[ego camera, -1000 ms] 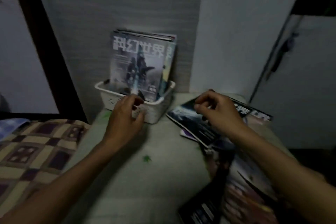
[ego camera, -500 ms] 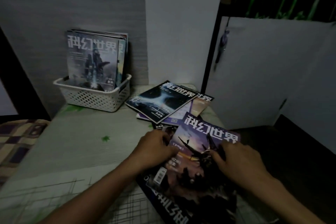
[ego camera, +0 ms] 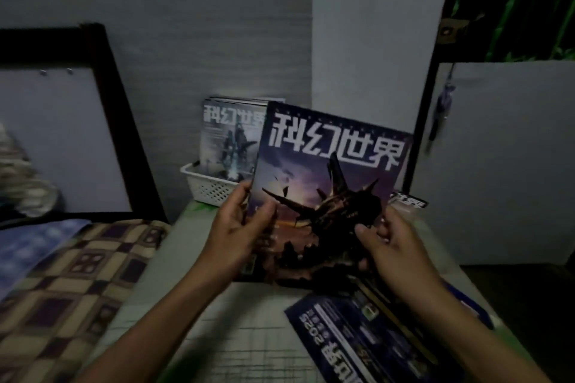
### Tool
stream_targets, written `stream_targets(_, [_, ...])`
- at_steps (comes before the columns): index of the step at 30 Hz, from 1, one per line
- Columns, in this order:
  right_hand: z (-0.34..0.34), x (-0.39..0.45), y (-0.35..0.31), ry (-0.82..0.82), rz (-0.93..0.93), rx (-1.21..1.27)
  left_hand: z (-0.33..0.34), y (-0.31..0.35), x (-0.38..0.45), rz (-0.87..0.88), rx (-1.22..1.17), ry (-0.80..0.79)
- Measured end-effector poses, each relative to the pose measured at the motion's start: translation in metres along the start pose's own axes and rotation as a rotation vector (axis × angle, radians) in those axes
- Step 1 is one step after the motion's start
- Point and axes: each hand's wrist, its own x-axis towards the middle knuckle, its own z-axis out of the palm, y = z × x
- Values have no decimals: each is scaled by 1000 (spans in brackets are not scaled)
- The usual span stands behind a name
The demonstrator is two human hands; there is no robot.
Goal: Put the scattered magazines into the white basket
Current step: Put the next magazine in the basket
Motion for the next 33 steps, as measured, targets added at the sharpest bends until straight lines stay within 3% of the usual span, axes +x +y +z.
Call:
stream_targets(4, [60, 22, -23, -32, -90, -8, -52, 18, 12, 143, 225, 169])
stream_targets(7, [92, 33, -25, -62, -83, 2, -87, 11, 11, 148, 327, 261])
stream_targets(10, [112, 36, -22, -99, -97, -38, -114, -6, 3, 86, 347, 300])
stream_targets(14, [125, 38, -13, -185, -79, -131, -140, -33, -8, -135, 498, 221])
stream_targets(16, [128, 42, -11, -159, -90, -151, -148, -42, -10, -153, 611, 216])
stream_targets(19, [132, 56, -15, -125, -150, -54, -152, -46, 2, -124, 554, 330])
stream_targets(24, [139, 119, -47, 68, -214, 42, -152, -8, 76, 127, 641, 399])
stream_targets(30, [158, 199, -51, 143, -107, 105, -157, -19, 185, 82, 704, 408])
stream_targets(33, [167, 225, -33, 142, -43, 56, -161, -49, 214, -34, 802, 408])
